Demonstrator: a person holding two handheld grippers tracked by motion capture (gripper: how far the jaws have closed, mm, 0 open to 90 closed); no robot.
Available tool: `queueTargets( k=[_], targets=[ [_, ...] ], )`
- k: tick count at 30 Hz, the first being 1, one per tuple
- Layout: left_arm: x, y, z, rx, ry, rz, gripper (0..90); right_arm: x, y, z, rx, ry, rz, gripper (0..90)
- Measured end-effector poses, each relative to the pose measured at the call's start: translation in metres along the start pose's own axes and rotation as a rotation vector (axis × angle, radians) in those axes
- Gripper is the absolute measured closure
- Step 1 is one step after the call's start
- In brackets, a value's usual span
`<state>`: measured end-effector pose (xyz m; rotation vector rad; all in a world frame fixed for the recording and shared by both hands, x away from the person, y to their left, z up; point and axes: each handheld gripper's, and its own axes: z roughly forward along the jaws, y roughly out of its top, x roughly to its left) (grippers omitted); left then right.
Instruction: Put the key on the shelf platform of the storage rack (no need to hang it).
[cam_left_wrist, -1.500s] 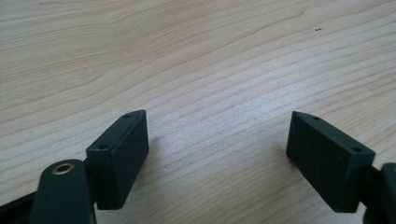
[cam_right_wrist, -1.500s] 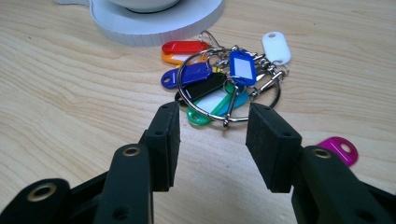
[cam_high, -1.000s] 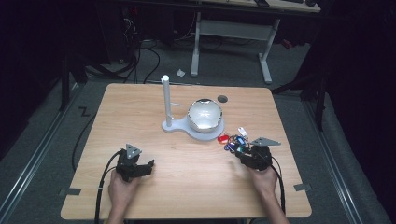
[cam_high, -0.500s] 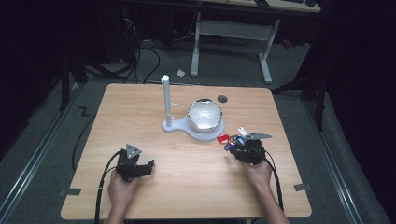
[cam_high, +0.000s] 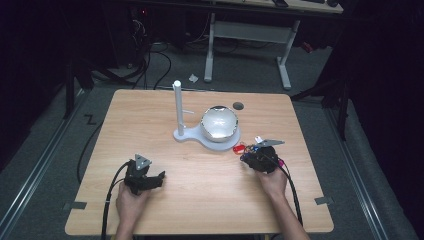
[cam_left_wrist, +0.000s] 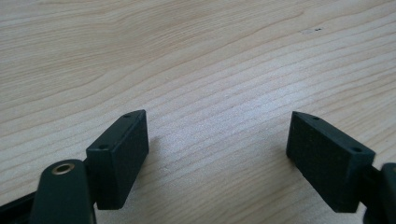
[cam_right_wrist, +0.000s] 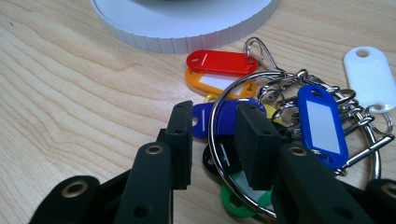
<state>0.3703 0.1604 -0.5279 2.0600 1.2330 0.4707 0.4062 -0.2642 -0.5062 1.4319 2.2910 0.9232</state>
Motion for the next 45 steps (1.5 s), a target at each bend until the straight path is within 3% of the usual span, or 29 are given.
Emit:
queueTargets(
  k=[4, 7, 16, 20, 26, 35, 45],
  targets=[
    [0.0, 0.0, 0.0, 0.0, 0.0, 0.0, 21.4, 0.002, 0.001, 0.002, 0.004, -0.006, -0.003, 68.8],
    [0.0, 0.0, 0.0, 0.0, -0.001, 0.0, 21.4, 0.005, 0.003, 0.004, 0.013, -0.02, -0.034, 70.4],
    [0.0, 0.0, 0.0, 0.0, -0.001, 0.001, 21.4, 0.009, 0.004, 0.01, 0.035, -0.047, -0.058, 85.2],
    [0.0, 0.0, 0.0, 0.0, -0.001, 0.001, 21.4, 0.009, 0.003, 0.01, 0.035, -0.055, -0.081, 86.3],
    [0.0, 0.0, 0.0, 0.0, -0.001, 0.001, 21.4, 0.01, 0.002, 0.007, 0.0, -0.056, -0.118, 86.8],
    [0.0, 0.0, 0.0, -0.001, -0.003, 0.0, 21.7, 0.006, 0.01, -0.023, -0.123, -0.051, -0.13, 87.4],
    [0.0, 0.0, 0.0, 0.0, -0.003, 0.0, 21.7, -0.004, 0.026, -0.037, -0.131, -0.097, -0.141, 87.7]
  ],
)
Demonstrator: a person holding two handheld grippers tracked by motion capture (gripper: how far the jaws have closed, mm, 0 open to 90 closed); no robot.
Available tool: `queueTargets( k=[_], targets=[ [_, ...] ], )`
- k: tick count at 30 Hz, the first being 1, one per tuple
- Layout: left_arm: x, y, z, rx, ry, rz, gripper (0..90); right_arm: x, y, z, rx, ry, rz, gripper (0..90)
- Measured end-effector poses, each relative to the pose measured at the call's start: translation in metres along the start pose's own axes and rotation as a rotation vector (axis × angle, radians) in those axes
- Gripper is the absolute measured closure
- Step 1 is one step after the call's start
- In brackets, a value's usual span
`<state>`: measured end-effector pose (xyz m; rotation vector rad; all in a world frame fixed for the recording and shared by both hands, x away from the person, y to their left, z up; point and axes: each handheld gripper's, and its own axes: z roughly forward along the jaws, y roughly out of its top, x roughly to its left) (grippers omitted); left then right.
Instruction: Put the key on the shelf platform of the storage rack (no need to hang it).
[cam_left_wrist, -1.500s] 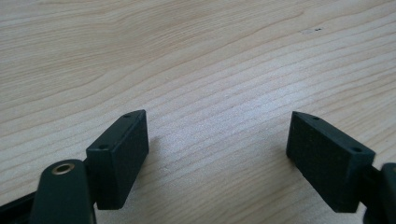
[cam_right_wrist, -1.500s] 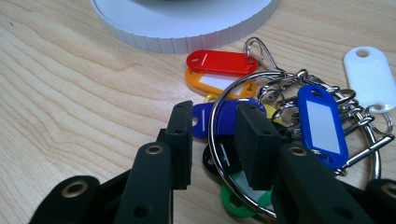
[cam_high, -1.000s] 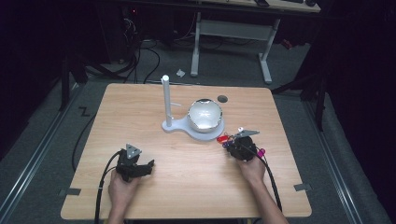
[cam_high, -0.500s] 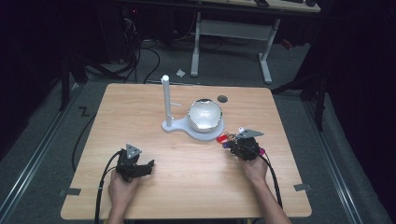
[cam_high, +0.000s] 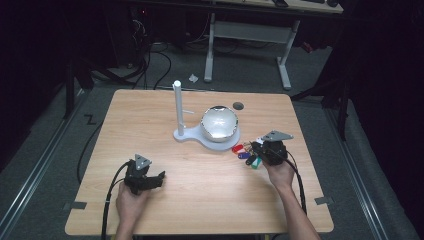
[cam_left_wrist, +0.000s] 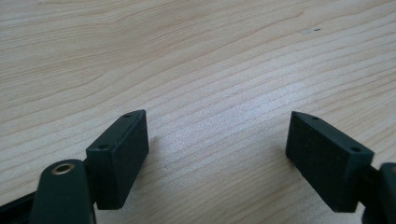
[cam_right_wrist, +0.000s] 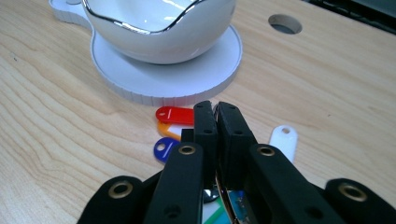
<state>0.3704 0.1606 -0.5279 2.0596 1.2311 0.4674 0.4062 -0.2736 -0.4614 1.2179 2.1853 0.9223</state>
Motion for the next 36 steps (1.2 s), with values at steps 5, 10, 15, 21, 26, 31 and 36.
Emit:
queueTargets(
  k=[5, 10, 15, 21, 26, 31, 36],
  targets=[
    [0.0, 0.0, 0.0, 0.0, 0.0, 0.0, 21.7, -0.005, 0.005, -0.008, -0.017, 0.001, -0.006, 87.7],
    [0.0, 0.0, 0.0, 0.0, 0.001, 0.001, 21.7, -0.011, 0.012, -0.021, -0.05, 0.022, 0.021, 87.8],
    [0.0, 0.0, 0.0, 0.0, 0.0, 0.0, 21.6, -0.011, 0.021, -0.036, -0.085, 0.041, 0.007, 87.8],
    [0.0, 0.0, 0.0, -0.001, 0.0, 0.0, 21.7, -0.011, 0.034, -0.049, -0.119, 0.067, 0.004, 87.8],
    [0.0, 0.0, 0.0, 0.0, 0.0, -0.001, 21.7, -0.01, 0.044, -0.061, -0.145, 0.079, -0.014, 87.7],
    [0.0, 0.0, 0.0, -0.001, 0.0, -0.001, 21.7, -0.011, 0.054, -0.072, -0.169, 0.093, -0.018, 87.8],
    [0.0, 0.0, 0.0, 0.0, -0.001, 0.0, 21.7, -0.011, 0.065, -0.082, -0.188, 0.096, -0.044, 87.8]
  ],
)
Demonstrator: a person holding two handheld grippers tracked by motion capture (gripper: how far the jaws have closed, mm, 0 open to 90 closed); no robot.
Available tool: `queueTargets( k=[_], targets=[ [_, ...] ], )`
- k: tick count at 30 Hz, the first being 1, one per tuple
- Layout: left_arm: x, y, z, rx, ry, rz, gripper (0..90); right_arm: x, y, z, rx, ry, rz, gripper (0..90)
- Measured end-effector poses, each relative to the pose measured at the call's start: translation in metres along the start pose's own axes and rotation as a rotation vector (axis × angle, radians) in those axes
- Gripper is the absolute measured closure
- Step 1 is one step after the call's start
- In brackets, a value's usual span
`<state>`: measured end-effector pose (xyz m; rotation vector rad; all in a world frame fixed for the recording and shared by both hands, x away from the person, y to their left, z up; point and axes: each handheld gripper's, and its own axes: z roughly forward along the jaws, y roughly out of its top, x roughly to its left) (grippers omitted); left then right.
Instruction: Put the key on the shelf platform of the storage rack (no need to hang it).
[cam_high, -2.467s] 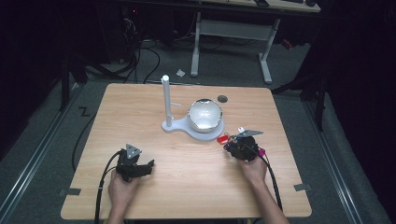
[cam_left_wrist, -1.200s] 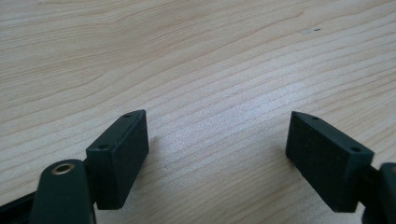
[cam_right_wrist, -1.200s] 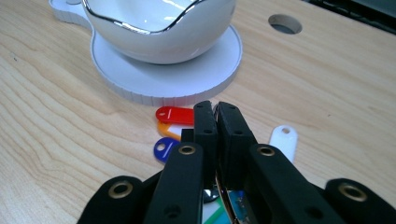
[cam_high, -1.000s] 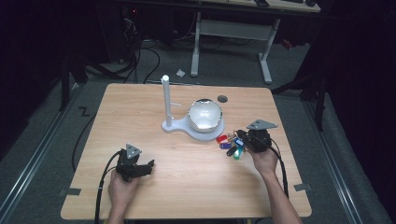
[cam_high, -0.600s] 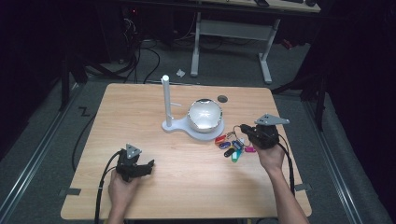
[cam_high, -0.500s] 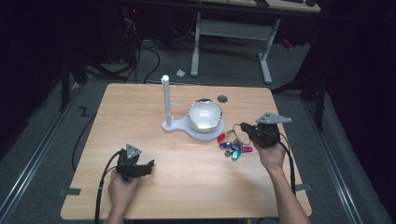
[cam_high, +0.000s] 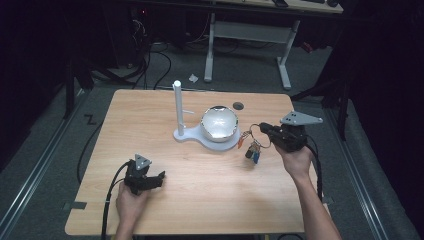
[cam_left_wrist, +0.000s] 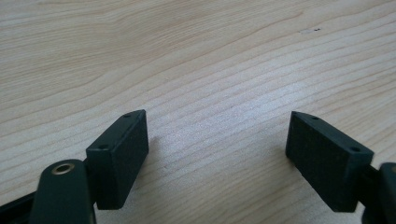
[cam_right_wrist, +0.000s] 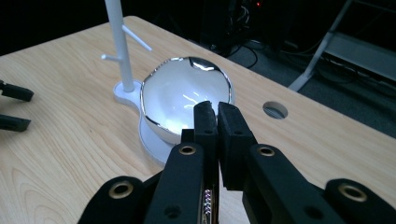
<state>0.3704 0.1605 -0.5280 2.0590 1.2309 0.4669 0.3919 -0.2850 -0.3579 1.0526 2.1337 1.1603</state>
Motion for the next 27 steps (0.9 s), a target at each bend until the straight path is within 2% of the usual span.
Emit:
queueTargets(
  k=[16, 27],
  targets=[
    [0.0, 0.0, 0.0, 0.0, 0.001, 0.002, 21.6, -0.001, 0.033, -0.007, -0.035, 0.076, -0.002, 87.8],
    [0.0, 0.0, 0.0, 0.0, 0.0, 0.0, 21.7, 0.001, 0.054, -0.005, -0.045, 0.108, -0.021, 87.7]
  ],
)
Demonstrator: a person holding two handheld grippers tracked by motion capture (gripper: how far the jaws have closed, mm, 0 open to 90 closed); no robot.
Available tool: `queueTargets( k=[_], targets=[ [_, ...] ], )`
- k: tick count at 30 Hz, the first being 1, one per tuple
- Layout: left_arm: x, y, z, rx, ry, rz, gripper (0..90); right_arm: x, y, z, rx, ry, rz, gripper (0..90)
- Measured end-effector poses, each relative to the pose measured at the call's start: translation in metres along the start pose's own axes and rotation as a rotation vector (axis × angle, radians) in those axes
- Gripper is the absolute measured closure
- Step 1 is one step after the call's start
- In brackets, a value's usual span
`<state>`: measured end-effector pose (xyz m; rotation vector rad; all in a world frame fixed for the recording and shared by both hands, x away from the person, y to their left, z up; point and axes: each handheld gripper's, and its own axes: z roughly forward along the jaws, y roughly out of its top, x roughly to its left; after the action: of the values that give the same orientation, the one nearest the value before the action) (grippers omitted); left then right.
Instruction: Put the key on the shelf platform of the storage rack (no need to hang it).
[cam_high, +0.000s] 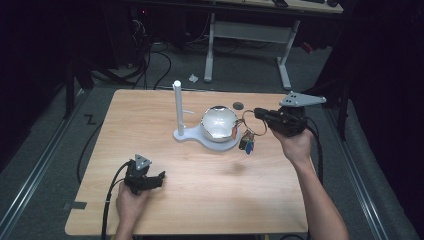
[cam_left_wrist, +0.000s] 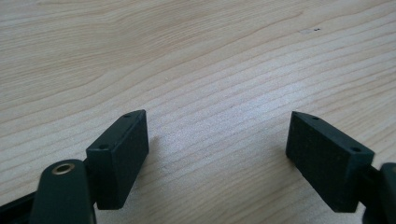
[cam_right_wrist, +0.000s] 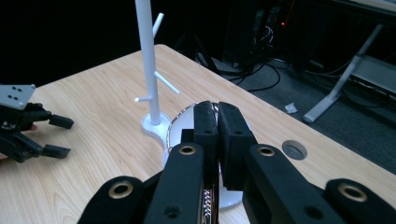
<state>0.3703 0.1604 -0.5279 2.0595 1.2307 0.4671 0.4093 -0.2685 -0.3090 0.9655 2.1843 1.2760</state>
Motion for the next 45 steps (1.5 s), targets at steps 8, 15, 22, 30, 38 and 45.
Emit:
queueTargets(
  k=[8, 15, 22, 30, 38, 45],
  targets=[
    [0.0, 0.0, 0.0, 0.0, 0.0, 0.0, 21.8, -0.002, 0.016, 0.007, -0.002, 0.023, 0.004, 87.8],
    [0.0, 0.0, 0.0, 0.0, 0.0, -0.002, 22.1, -0.005, 0.033, 0.014, -0.011, 0.042, -0.002, 87.8],
    [0.0, 0.0, 0.0, 0.001, 0.001, 0.0, 21.9, -0.008, 0.044, 0.027, -0.016, 0.038, 0.006, 87.7],
    [0.0, 0.0, 0.0, 0.001, 0.001, 0.0, 21.8, -0.012, 0.047, 0.043, -0.012, 0.033, 0.031, 87.8],
    [0.0, 0.0, 0.0, 0.0, 0.0, -0.001, 21.7, -0.014, 0.051, 0.056, -0.005, 0.028, 0.046, 87.7],
    [0.0, 0.0, 0.0, 0.0, 0.0, 0.0, 21.7, -0.015, 0.049, 0.074, 0.013, 0.023, 0.05, 87.7]
  ],
)
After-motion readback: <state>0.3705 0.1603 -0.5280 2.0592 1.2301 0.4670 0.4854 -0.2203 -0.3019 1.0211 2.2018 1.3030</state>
